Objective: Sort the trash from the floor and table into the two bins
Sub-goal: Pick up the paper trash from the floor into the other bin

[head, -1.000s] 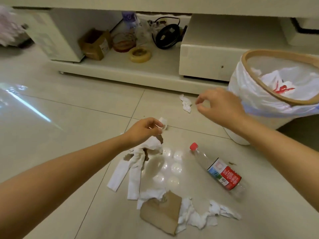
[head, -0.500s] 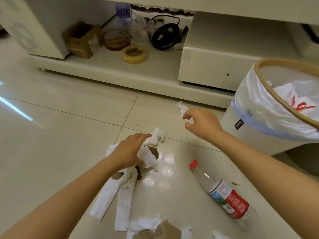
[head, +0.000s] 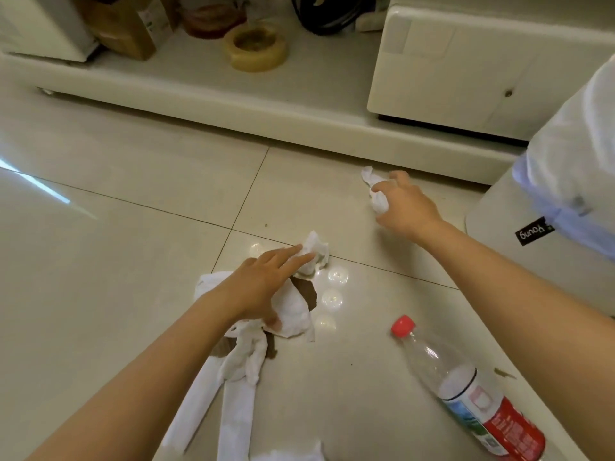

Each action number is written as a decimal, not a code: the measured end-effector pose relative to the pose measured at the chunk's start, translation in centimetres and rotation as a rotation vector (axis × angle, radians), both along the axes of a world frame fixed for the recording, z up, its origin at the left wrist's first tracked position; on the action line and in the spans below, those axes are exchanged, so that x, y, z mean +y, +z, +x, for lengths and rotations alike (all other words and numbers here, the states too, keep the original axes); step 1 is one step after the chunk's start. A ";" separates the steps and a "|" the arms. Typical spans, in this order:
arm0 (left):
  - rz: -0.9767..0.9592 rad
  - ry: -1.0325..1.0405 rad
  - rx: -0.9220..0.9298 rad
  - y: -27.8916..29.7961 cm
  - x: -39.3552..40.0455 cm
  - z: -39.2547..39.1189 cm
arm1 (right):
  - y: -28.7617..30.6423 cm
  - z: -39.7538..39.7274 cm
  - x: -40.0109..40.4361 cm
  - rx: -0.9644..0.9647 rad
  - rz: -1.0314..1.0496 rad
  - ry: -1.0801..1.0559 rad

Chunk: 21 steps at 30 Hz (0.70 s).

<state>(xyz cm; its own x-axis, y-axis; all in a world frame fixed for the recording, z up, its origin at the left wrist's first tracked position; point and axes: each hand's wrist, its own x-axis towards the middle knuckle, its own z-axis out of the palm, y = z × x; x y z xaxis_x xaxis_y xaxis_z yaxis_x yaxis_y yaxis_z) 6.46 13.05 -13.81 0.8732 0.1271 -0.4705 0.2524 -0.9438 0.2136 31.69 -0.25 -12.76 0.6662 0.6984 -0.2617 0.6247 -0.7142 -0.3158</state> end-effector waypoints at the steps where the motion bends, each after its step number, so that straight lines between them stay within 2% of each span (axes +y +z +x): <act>1: -0.035 0.021 -0.013 -0.3 0.0 0.0 | -0.4 0.2 0.3 -0.005 0.004 0.003; 8: -0.015 0.067 -0.115 -0.6 -0.5 0.1 | -2.4 0.7 2.0 0.076 -0.142 0.003; 13: 0.002 0.123 -0.141 -0.8 -1.1 -0.5 | -3.4 0.4 1.6 -0.011 0.013 -0.053; 21: -0.048 0.209 -0.230 -0.7 -1.8 -1.5 | -2.9 -4.2 0.0 0.158 0.105 -0.100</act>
<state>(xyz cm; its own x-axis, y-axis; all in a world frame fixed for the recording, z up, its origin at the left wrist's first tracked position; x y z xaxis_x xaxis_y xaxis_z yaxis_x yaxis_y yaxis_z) 4.94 11.26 -14.47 0.9148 0.2975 -0.2732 0.3797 -0.8641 0.3305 27.46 -0.27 -15.67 0.6901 0.6598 -0.2973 0.4890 -0.7280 -0.4805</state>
